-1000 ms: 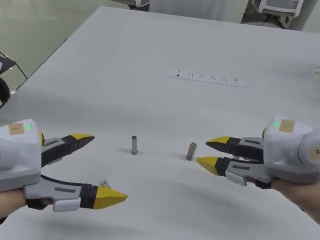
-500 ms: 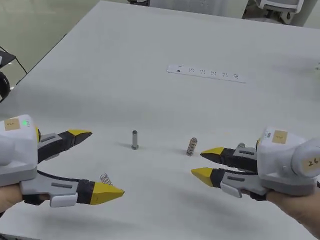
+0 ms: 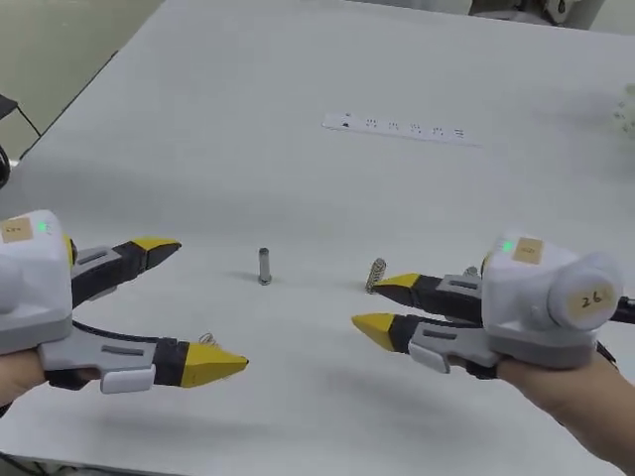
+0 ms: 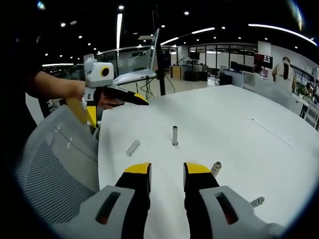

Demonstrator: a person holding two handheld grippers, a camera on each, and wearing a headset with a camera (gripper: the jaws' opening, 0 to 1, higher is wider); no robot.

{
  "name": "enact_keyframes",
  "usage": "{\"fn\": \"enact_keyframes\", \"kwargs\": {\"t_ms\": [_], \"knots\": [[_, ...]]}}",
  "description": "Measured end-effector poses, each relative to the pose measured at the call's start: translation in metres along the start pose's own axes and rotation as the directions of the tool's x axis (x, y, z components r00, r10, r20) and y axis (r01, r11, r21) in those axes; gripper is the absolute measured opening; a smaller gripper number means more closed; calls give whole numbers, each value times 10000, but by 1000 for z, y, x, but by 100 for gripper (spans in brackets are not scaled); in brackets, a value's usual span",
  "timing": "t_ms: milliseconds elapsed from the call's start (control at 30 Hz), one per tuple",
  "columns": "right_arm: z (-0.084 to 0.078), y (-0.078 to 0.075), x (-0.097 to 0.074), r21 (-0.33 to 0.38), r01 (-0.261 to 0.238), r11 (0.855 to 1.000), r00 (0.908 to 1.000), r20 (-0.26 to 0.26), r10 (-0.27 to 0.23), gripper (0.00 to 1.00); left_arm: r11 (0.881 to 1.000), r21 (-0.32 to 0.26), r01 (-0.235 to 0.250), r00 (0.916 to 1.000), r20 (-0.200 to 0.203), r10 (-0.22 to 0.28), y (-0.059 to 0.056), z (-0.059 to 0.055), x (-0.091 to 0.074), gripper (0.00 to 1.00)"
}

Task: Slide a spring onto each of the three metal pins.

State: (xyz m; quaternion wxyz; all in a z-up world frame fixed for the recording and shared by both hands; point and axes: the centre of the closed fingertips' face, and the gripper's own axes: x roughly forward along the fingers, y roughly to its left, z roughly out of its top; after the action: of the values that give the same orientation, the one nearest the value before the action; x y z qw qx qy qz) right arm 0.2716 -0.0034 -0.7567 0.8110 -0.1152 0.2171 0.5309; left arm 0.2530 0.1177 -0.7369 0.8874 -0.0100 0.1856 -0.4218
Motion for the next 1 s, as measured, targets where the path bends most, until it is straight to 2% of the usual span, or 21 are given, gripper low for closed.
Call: {"fn": "enact_keyframes", "kwargs": {"t_ms": [100, 267, 600, 700, 900, 1000], "knots": [[2, 5, 3, 163, 94, 9998, 10000, -6, -93, 24, 10000, 53, -13, 10000, -33, 14, 2, -2, -1, 98], [3, 18, 14, 315, 131, 9994, 9999, -88, -129, 23, 9997, 5, 232, 9997, -99, -232, 2, -5, -3, 98], [15, 59, 64, 398, -139, 9991, 9998, -111, 144, 23, 9972, 109, 744, 9972, -37, -743, 3, -2, -10, 98], [19, 71, 81, 558, -284, 9980, 9996, -69, 289, 23, 9955, 186, 926, 9957, -106, -924, 4, -4, -13, 98], [17, 84, 103, 465, -301, 9985, 9990, -313, 316, 22, 9921, 295, 1221, 9924, -215, -1215, 7, -7, -17, 98], [8, 88, 113, 463, -264, 9986, 9977, -610, 293, 21, 9915, 343, 1253, 9920, -222, -1246, 8, -7, -18, 98]]}}
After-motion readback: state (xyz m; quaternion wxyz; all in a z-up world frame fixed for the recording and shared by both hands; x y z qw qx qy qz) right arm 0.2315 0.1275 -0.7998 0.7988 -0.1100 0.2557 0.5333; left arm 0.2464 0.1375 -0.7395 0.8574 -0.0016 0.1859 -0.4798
